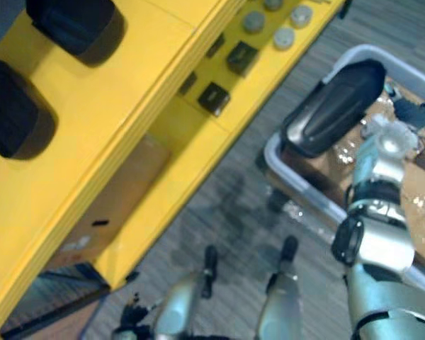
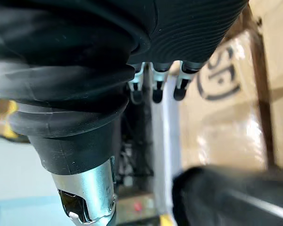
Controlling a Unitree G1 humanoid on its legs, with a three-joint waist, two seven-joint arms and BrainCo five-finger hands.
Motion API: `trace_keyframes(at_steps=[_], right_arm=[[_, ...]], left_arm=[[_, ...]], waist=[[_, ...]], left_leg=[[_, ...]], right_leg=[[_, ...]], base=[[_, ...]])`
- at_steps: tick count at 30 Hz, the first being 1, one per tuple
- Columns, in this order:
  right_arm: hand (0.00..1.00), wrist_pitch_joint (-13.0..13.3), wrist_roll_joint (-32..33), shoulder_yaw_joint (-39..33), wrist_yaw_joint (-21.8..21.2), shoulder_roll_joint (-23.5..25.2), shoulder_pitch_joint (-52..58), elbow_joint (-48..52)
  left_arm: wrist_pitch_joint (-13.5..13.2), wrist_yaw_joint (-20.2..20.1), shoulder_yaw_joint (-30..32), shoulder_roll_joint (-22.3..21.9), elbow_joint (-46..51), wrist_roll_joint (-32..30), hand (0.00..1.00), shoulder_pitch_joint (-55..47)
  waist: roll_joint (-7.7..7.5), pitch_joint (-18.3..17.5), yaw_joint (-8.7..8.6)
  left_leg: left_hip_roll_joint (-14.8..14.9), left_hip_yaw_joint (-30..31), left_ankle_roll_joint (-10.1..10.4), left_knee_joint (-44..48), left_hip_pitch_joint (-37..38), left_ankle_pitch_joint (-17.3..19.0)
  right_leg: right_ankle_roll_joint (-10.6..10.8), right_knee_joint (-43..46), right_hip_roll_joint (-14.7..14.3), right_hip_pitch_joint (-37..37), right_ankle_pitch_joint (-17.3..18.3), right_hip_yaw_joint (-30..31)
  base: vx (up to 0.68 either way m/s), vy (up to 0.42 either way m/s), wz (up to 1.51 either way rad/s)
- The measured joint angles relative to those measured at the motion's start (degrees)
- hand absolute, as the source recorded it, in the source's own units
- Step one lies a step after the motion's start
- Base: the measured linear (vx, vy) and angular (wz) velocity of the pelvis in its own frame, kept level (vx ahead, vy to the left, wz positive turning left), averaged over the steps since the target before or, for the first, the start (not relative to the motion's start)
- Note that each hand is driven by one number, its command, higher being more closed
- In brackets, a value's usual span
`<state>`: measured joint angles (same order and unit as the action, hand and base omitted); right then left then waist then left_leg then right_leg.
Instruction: Walk over and take plastic housings, then place them on the shelf
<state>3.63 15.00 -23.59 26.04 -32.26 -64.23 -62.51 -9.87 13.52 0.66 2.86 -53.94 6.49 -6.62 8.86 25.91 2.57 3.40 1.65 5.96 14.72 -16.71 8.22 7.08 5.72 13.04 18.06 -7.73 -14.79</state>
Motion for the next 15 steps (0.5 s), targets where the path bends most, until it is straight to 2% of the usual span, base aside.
trace_keyframes(at_steps=[2, 6, 12, 15], right_arm=[[0.0, -0.23, -0.02, 0.58, -1.17, -1.26, -1.4, -3.24], [0.0, -1.7, -0.05, 1.0, -2.44, -4.08, -5.86, -8.32], [0.0, -3.73, -0.13, 1.86, -3.74, -5.23, -9.0, -12.76], [0.0, -4.22, -0.14, 1.86, -3.98, -5.42, -9.18, -13.73]], left_arm=[[-0.03, 0.01, -1.47, 0.81, 0.02, 0.34, 0.0, 0.37], [-0.02, -0.24, -2.16, 1.05, 0.03, 0.34, 0.0, 1.66], [0.0, -0.27, -3.63, 1.43, 0.86, 0.43, 0.0, 2.11], [0.03, -0.33, -3.99, 1.55, 1.01, 0.46, 0.0, 2.22]], waist=[[0.04, 0.02, 0.08], [0.15, 0.9, 1.45], [0.17, 0.91, 2.89], [0.39, 1.03, 2.98]], left_leg=[[-0.02, 1.23, 0.0, 0.84, -1.4, 0.0], [-0.25, 2.39, 0.0, 1.07, -2.02, -0.01], [-0.73, 2.81, -0.01, 1.74, -2.89, 0.0], [-0.94, 3.81, -0.01, 1.89, -3.5, -0.01]], right_leg=[[-0.08, -0.29, -0.02, 0.02, -0.1, -1.32], [-0.16, -0.35, 0.06, -0.01, -0.16, -2.12], [-0.17, -0.47, 0.21, 0.0, -0.16, -2.59], [-0.18, -0.59, 0.3, -0.06, -0.16, -3.5]], base=[[0.01, 0.012, 0.24], [0.01, 0.014, 0.13], [0.0, 0.012, 0.07], [-0.01, 0.01, 0.12]])
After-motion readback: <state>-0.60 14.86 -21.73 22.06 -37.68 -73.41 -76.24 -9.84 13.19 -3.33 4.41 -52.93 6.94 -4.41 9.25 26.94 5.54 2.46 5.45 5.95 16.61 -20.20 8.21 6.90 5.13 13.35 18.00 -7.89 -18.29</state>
